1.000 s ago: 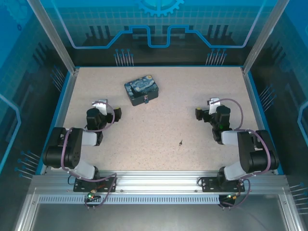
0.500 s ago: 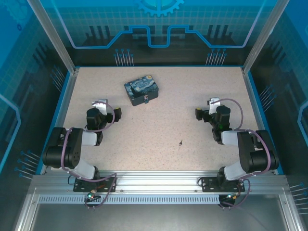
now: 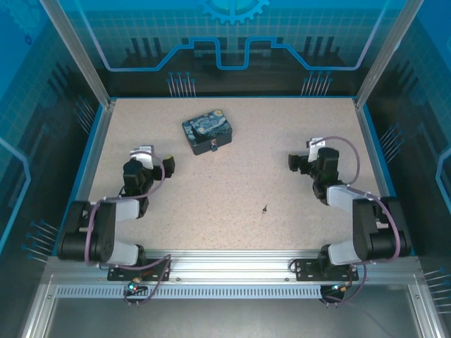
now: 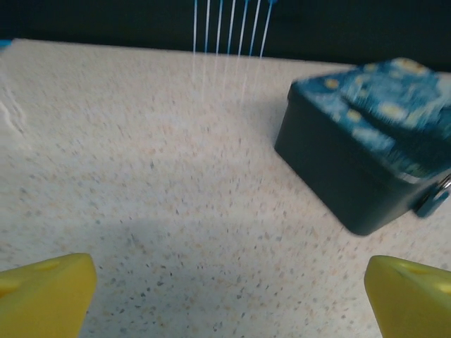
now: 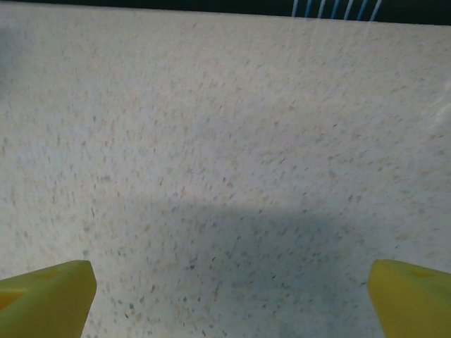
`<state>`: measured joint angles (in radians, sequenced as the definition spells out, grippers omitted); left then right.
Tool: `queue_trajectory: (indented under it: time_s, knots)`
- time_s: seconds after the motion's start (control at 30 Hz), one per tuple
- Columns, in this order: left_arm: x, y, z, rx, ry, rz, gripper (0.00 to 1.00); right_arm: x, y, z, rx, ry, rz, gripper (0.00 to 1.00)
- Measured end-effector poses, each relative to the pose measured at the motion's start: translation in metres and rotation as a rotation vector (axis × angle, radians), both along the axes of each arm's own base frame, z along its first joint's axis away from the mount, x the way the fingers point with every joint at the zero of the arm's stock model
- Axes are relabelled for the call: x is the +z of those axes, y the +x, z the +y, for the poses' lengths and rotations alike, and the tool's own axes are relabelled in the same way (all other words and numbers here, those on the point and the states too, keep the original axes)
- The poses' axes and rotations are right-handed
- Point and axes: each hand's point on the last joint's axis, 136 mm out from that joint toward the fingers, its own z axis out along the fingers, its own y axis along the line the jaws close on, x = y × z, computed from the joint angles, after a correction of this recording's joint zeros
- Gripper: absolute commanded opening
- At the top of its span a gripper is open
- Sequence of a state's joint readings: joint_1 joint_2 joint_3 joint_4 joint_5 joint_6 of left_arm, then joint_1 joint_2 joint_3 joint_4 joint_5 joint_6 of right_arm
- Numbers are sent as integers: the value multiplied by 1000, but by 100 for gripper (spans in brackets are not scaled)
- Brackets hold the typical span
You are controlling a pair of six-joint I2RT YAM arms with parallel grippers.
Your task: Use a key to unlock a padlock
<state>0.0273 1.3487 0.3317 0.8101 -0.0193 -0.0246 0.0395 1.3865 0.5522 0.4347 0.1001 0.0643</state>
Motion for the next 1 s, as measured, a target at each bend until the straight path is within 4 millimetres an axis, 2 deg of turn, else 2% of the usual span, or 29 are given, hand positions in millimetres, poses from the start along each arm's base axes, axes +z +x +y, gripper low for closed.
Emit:
queue_trajectory:
  time_s: [0.13, 0.2, 0.27, 0.33, 0.43, 0.5, 0.57, 0.63, 0.73, 0.83, 1.0]
  knots:
    - [57, -10, 11, 91, -91, -85, 99, 54, -4, 2, -35, 86, -15, 100]
    - [76, -14, 14, 127, -163, -99, 99, 68, -11, 7, -44, 138, 13, 100]
    - [84, -18, 14, 143, -237, -85, 99, 71, -22, 20, -32, 187, 70, 100]
    - [82, -23, 7, 136, -328, -40, 99, 64, -38, 42, 1, 215, 160, 100]
    - [62, -30, -10, 103, -449, 67, 99, 46, -68, 78, 73, 224, 307, 99]
    - [49, -36, -30, 64, -501, 144, 99, 33, -88, 96, 109, 220, 399, 95]
    - [37, -42, -61, -8, -534, 220, 99, 21, -106, 110, 134, 219, 481, 92]
    - [27, -50, -94, -90, -548, 289, 99, 8, -123, 121, 147, 215, 563, 89]
    - [13, -56, -127, -164, -559, 370, 99, -12, -140, 135, 152, 200, 666, 84]
    - [7, -54, -144, -190, -563, 413, 99, -33, -154, 143, 148, 175, 760, 77]
    - [12, -41, -159, -211, -580, 406, 99, -59, -167, 152, 138, 170, 867, 61]
